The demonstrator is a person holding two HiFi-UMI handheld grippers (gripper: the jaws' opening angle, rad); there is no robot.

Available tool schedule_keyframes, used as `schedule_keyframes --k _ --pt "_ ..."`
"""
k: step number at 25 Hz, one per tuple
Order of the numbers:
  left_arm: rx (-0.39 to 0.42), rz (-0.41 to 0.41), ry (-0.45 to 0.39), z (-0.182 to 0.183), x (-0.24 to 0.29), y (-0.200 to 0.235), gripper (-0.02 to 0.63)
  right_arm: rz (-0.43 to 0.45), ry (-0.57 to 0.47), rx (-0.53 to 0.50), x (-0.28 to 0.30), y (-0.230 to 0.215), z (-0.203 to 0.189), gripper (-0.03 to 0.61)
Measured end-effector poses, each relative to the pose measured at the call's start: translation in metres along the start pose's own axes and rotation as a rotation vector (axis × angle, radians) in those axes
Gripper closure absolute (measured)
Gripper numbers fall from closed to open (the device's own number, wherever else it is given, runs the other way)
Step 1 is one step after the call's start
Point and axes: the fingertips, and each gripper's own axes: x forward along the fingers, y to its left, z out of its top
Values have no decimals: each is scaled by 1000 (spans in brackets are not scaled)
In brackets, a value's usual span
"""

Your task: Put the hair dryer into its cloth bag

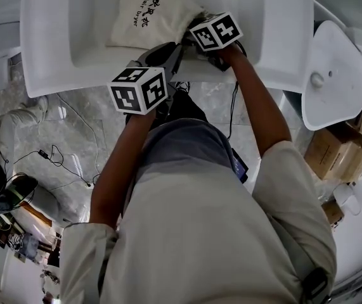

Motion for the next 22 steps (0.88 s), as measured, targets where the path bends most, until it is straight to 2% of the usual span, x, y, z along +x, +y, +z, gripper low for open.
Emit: schedule_keyframes --k 9,22 --pt "19 21 -24 -6 -20 0 563 -35 -37 29 -23 -3 -12 345" --pt "41 -2 -67 -17 -37 -18 566 -83 -121 20 -73 7 -27 345"
